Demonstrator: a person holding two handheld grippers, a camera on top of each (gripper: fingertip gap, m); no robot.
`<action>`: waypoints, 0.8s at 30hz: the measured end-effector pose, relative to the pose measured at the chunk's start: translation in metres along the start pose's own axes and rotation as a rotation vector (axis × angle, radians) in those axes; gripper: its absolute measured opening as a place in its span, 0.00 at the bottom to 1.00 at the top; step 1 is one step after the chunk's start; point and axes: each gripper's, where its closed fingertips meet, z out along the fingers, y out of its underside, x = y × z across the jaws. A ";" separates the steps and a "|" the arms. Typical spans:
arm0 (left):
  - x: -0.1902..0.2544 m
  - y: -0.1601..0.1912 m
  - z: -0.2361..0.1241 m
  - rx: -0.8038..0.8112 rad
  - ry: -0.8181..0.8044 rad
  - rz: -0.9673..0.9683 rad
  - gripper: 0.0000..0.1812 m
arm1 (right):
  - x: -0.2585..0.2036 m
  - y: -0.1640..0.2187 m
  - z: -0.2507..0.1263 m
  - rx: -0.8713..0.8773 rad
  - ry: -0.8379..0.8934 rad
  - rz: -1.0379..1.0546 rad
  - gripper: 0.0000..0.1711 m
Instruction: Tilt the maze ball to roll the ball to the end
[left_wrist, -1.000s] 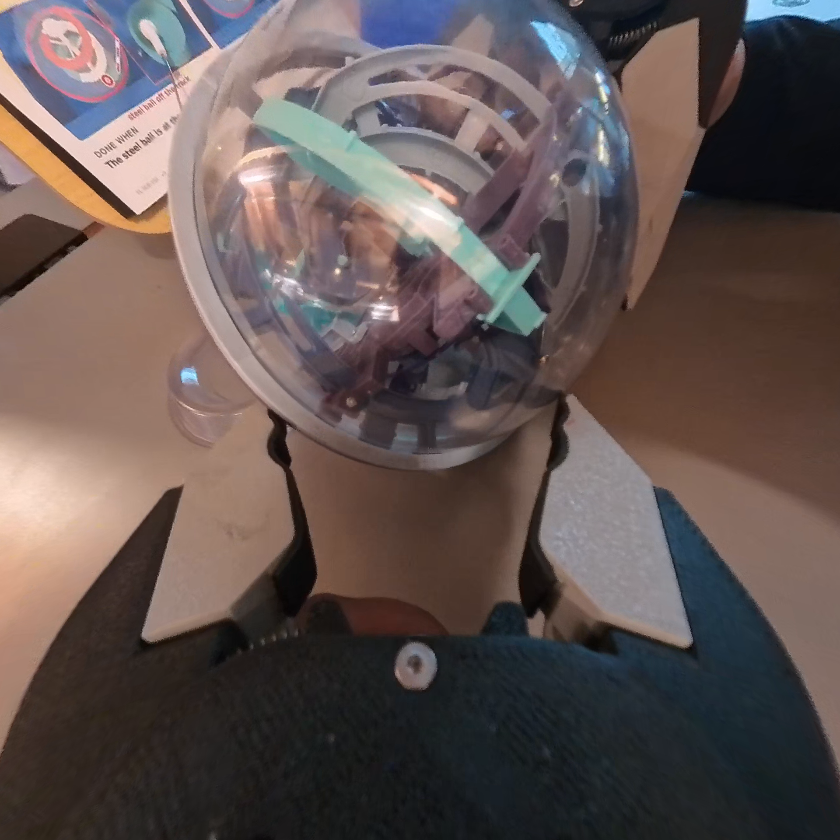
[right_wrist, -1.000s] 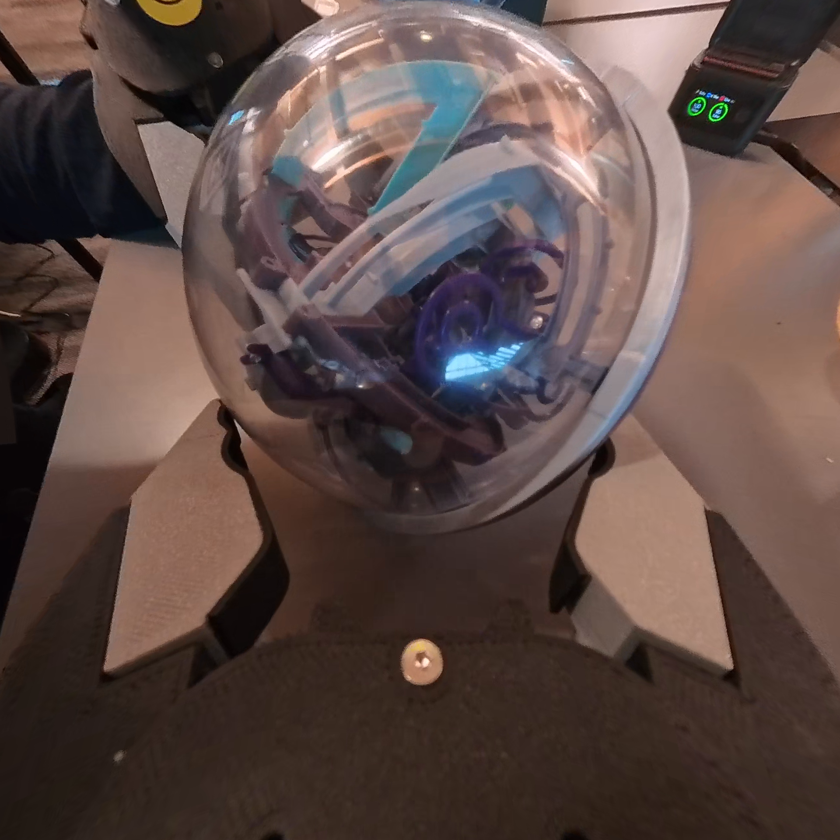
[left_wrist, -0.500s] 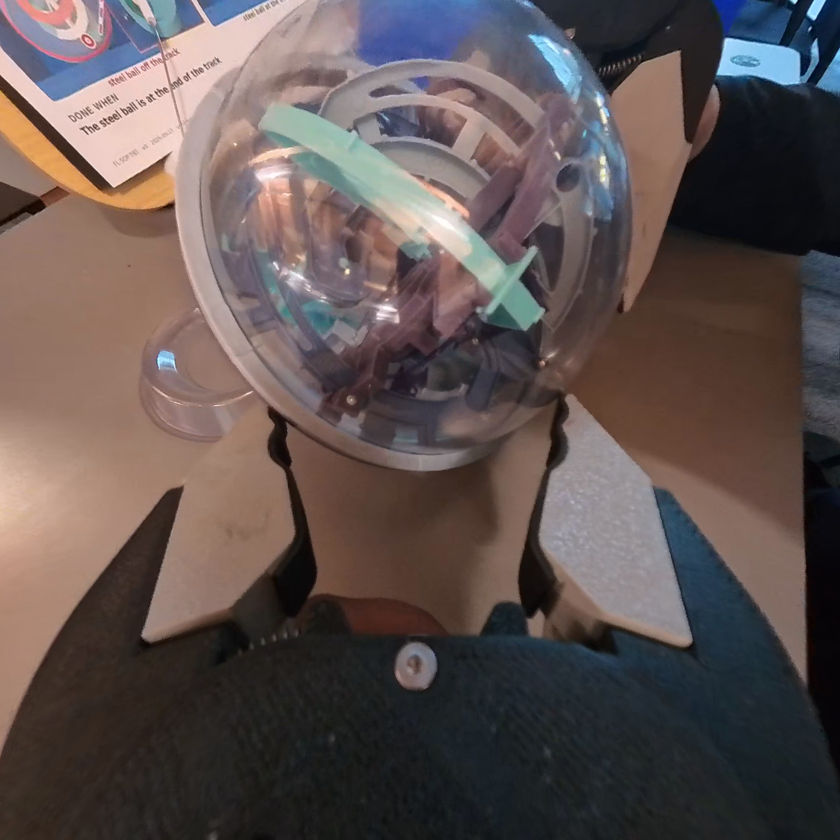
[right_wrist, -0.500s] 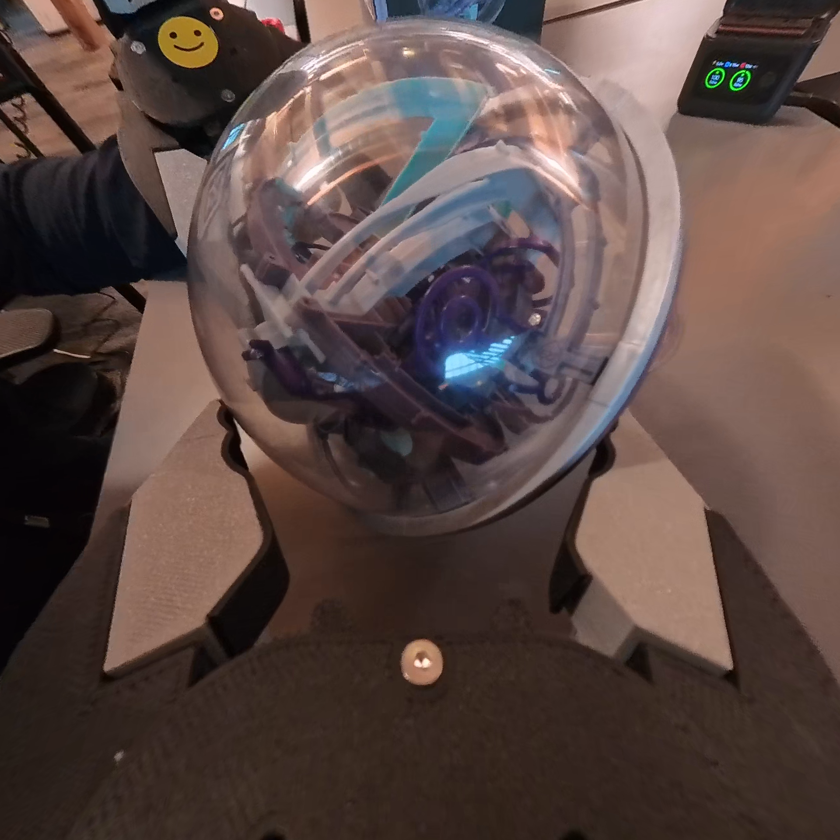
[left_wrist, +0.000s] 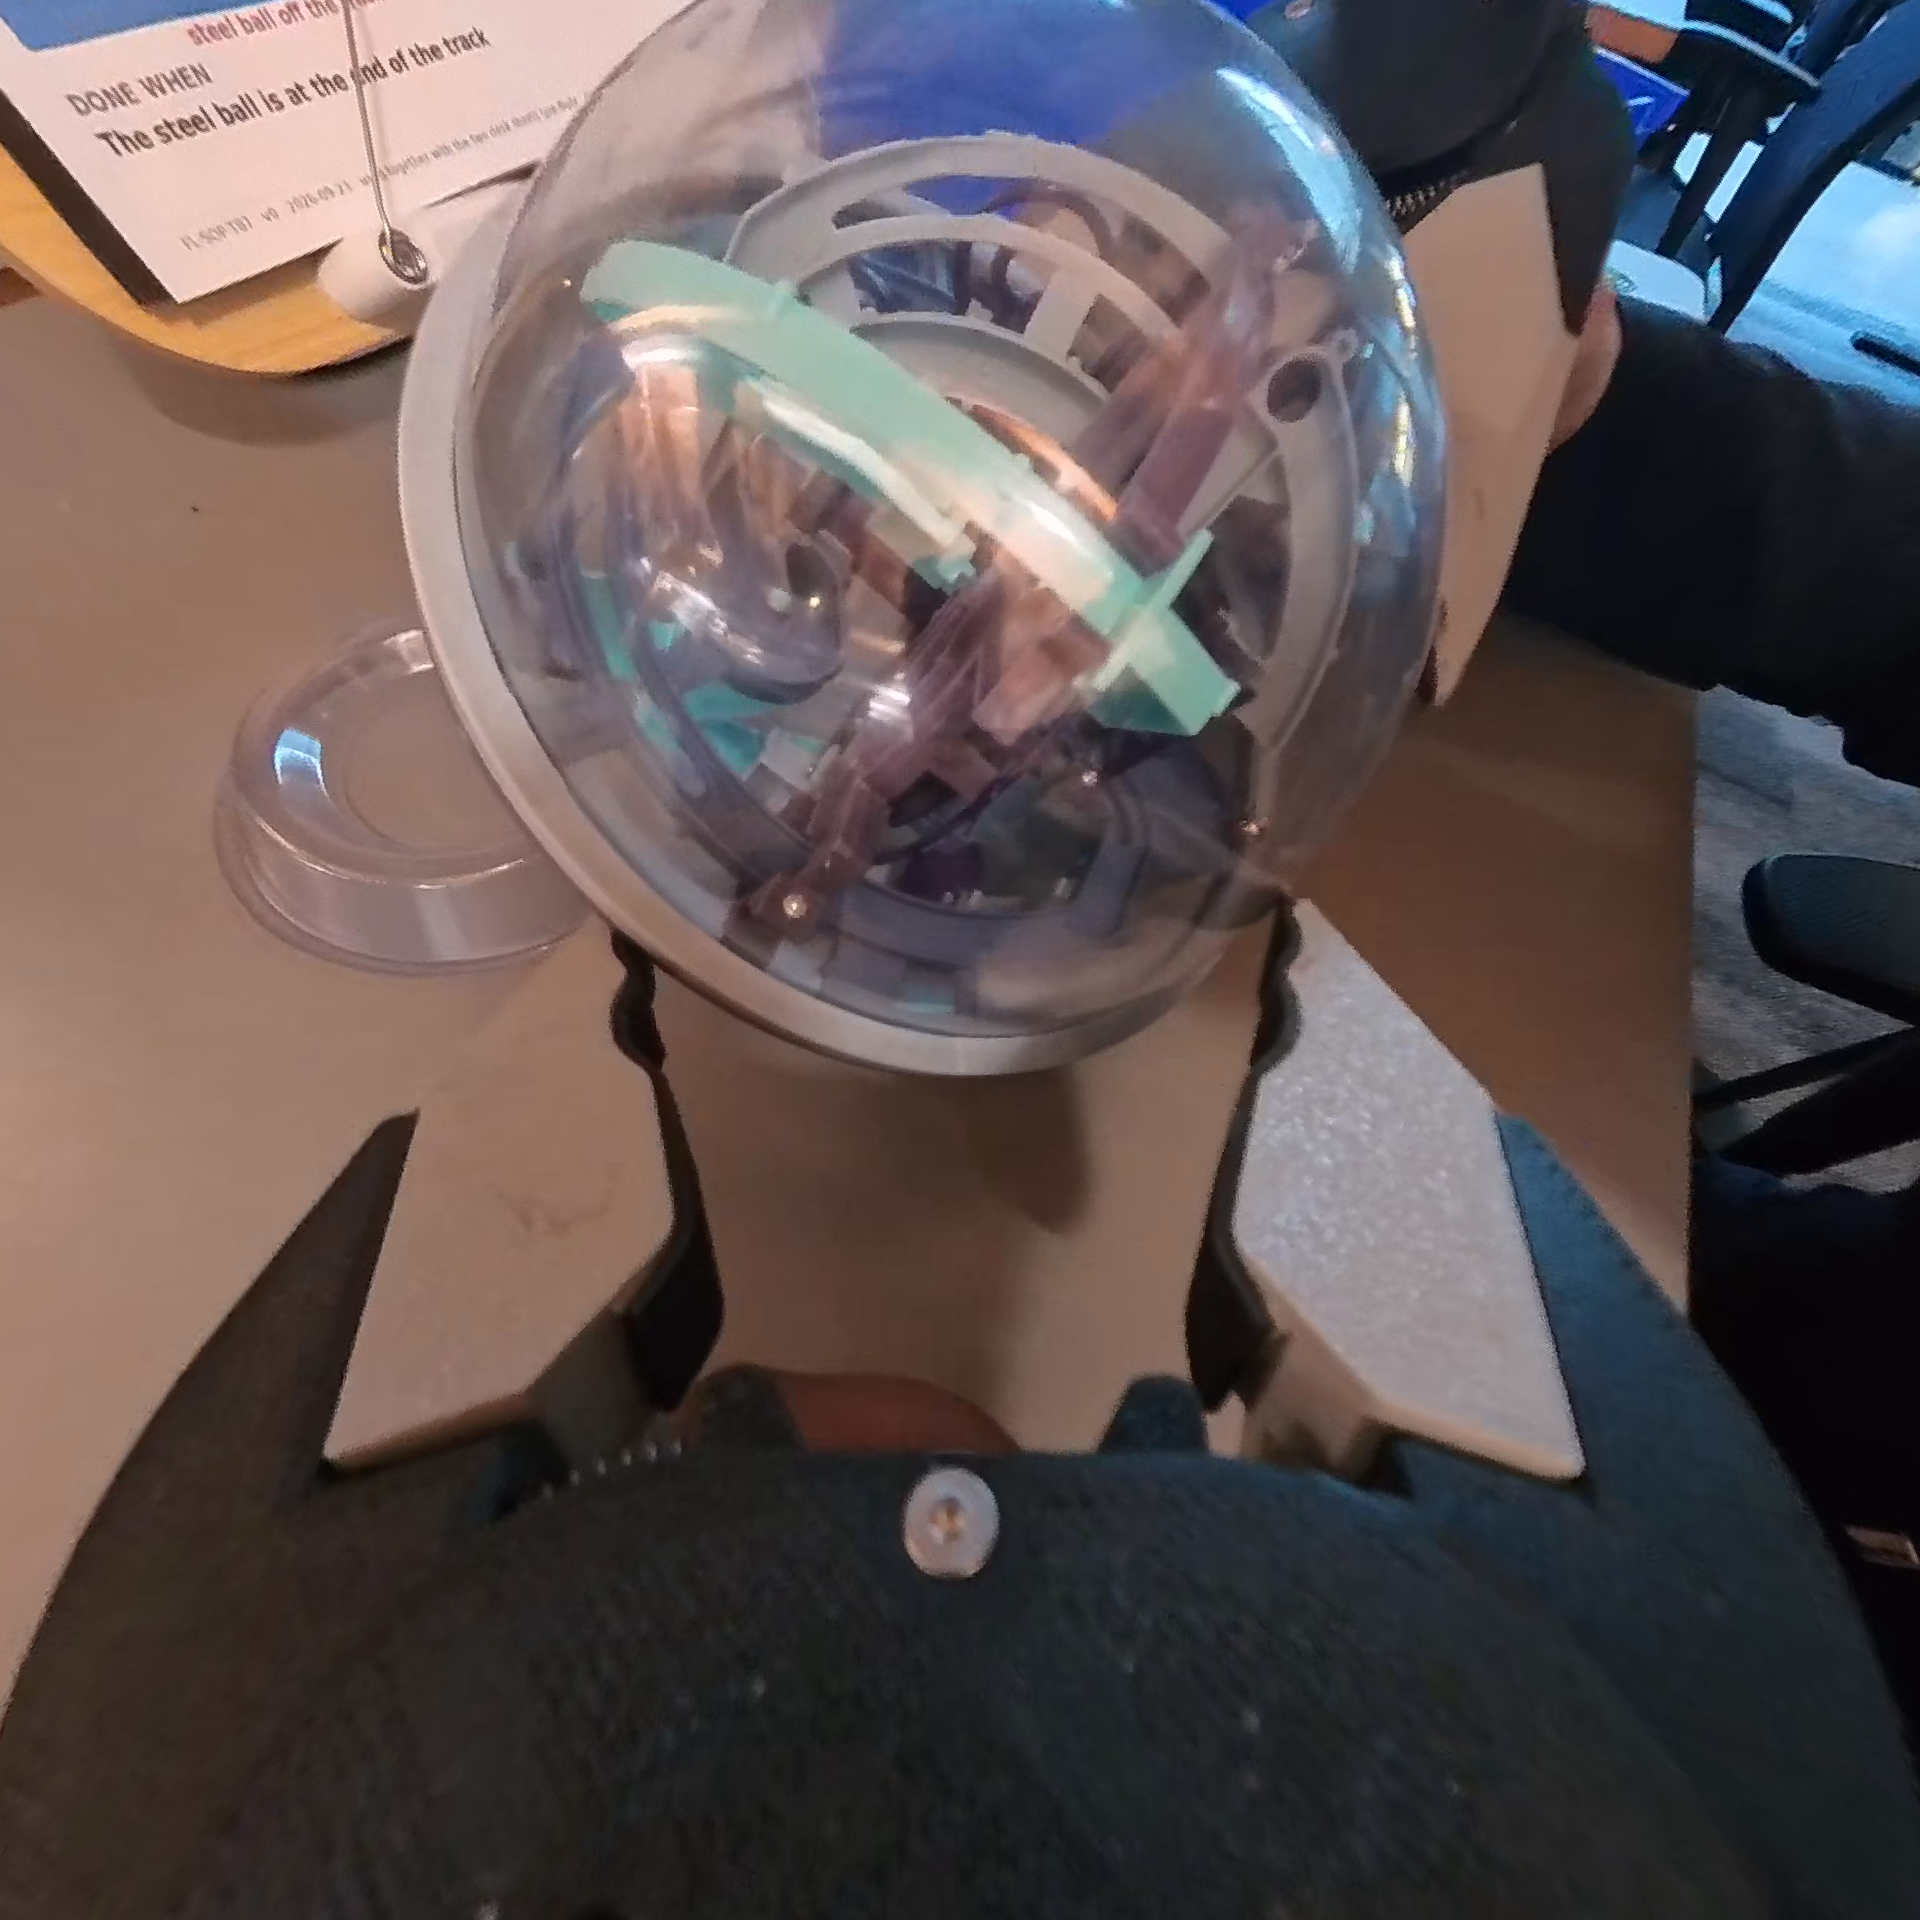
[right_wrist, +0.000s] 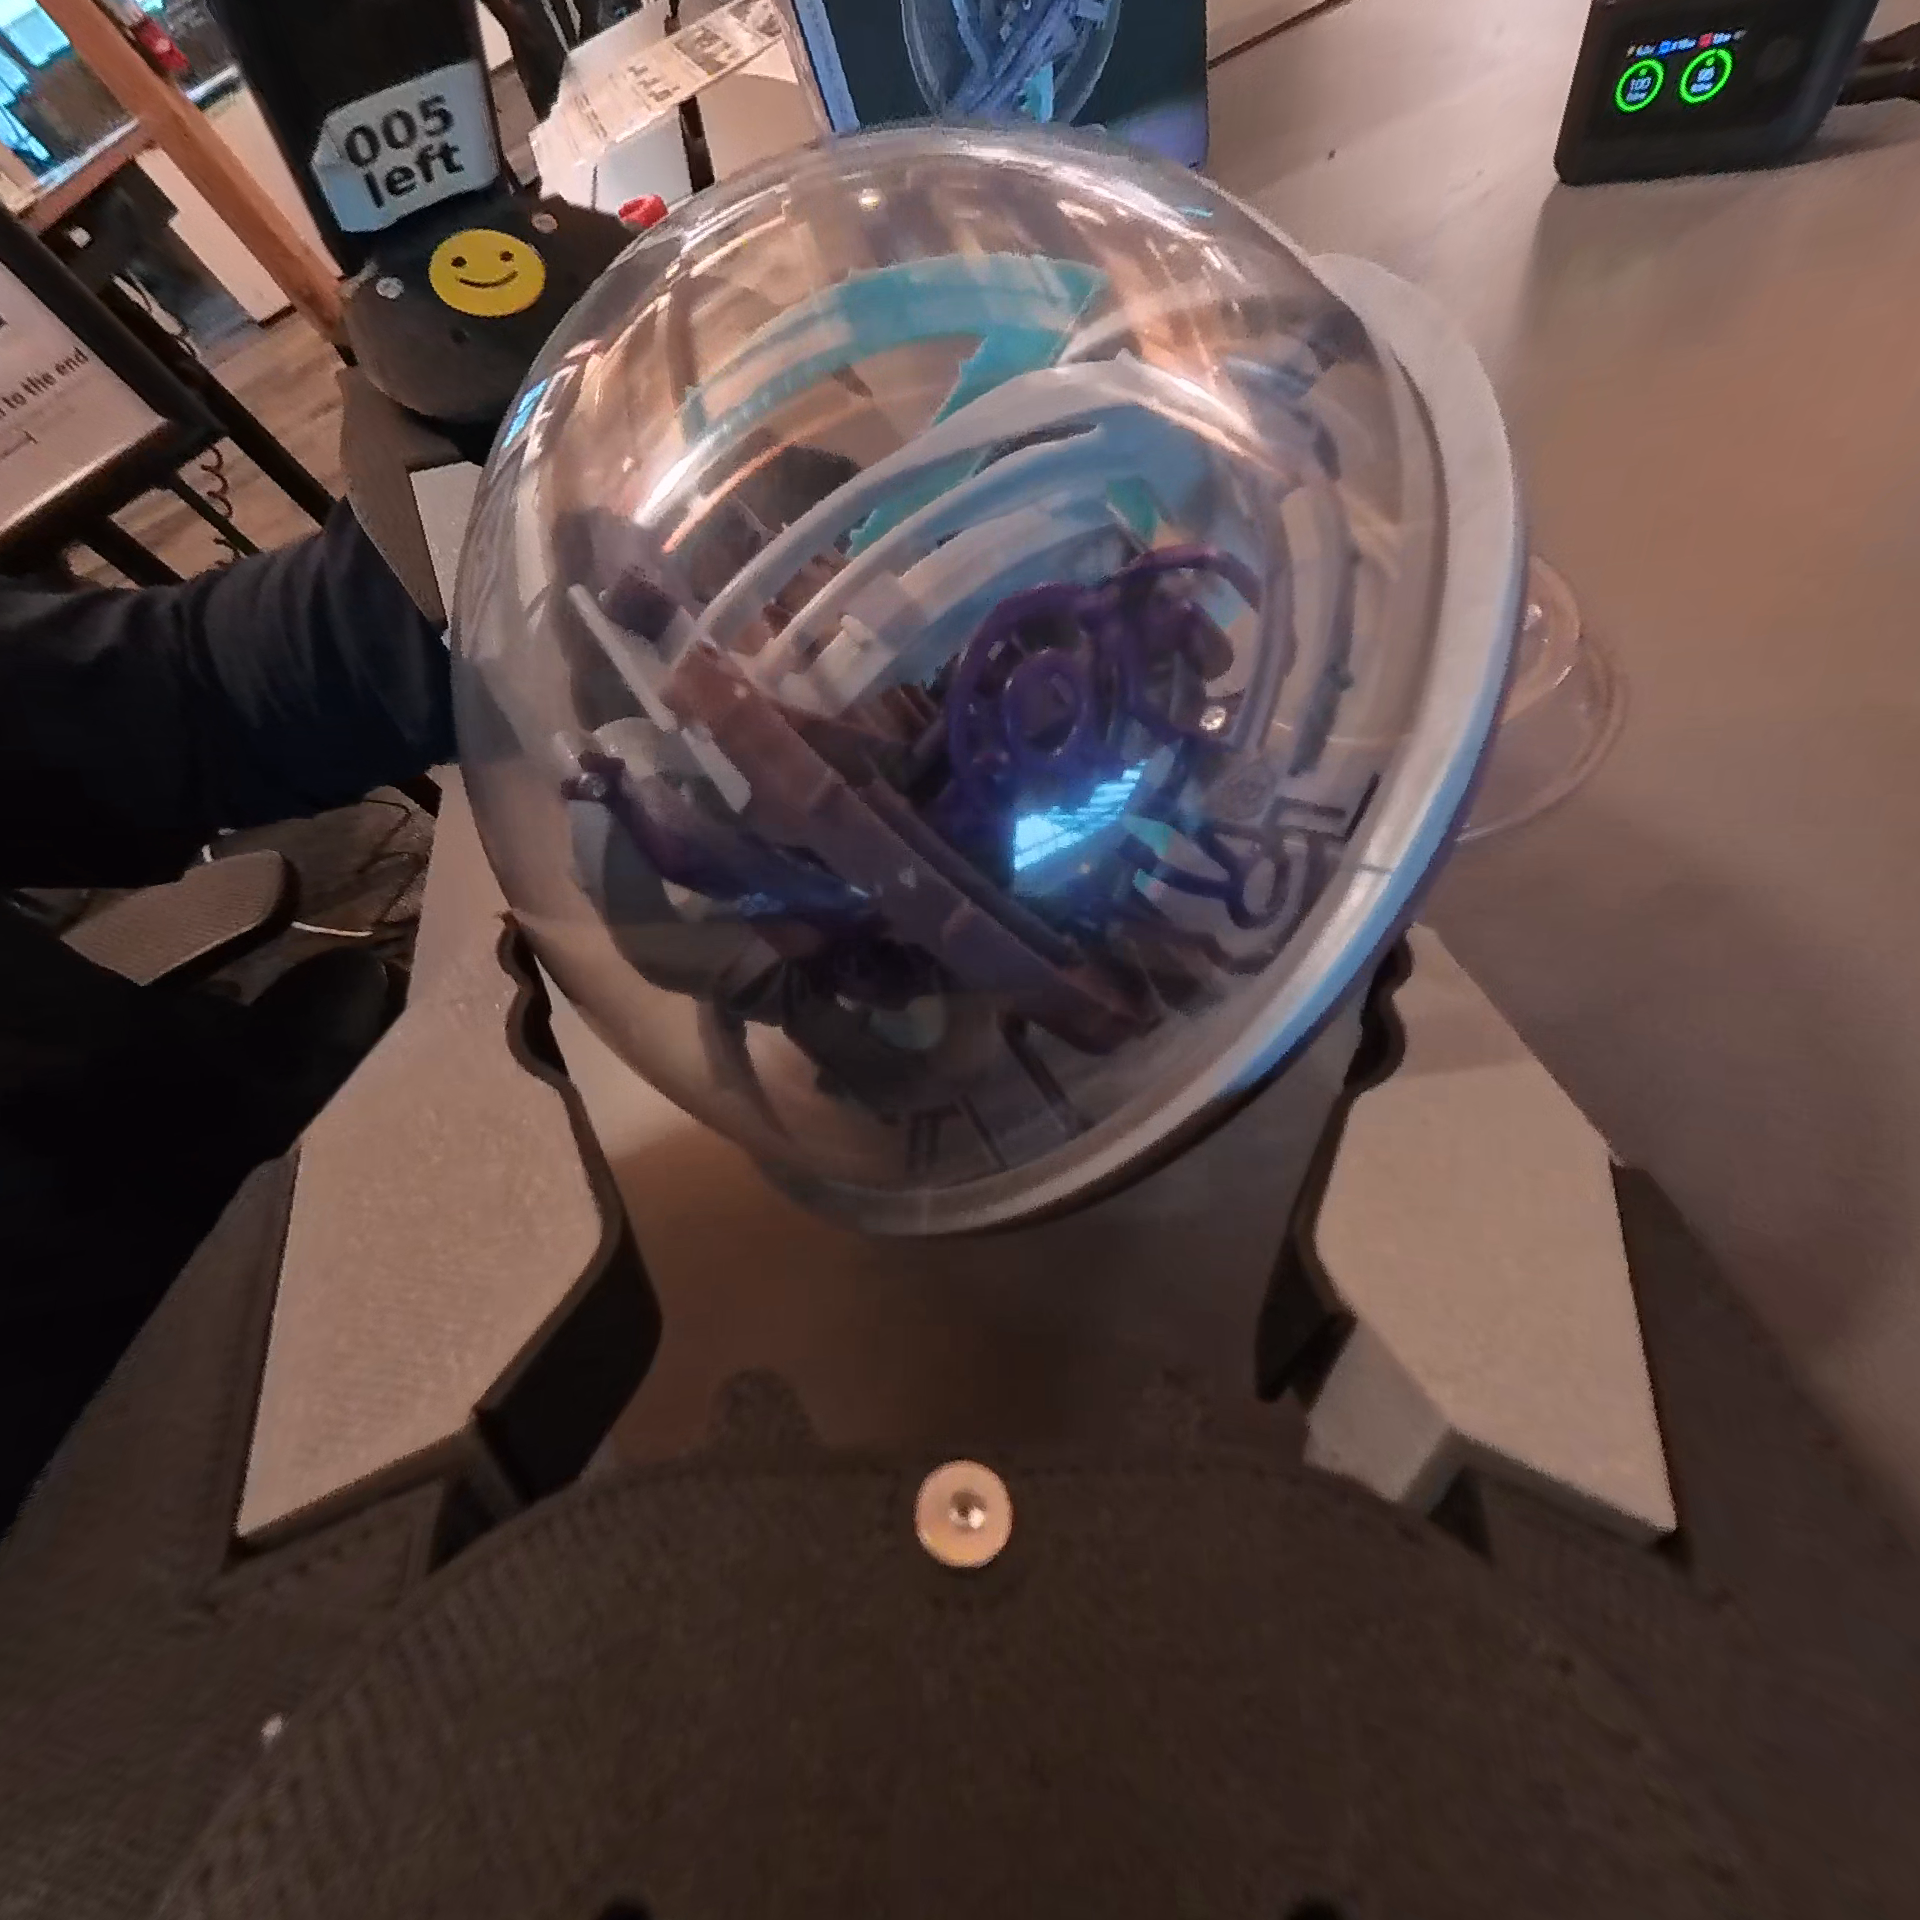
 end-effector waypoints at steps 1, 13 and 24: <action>0.000 0.000 0.000 -0.002 0.006 -0.013 0.63 | 0.000 -0.001 0.000 0.004 -0.002 0.010 0.87; 0.003 0.002 0.000 -0.020 0.031 -0.097 0.63 | 0.000 -0.005 -0.001 0.032 -0.023 0.067 0.87; 0.000 -0.009 -0.005 0.035 -0.057 0.068 0.63 | -0.001 -0.010 -0.002 0.075 -0.009 -0.055 0.87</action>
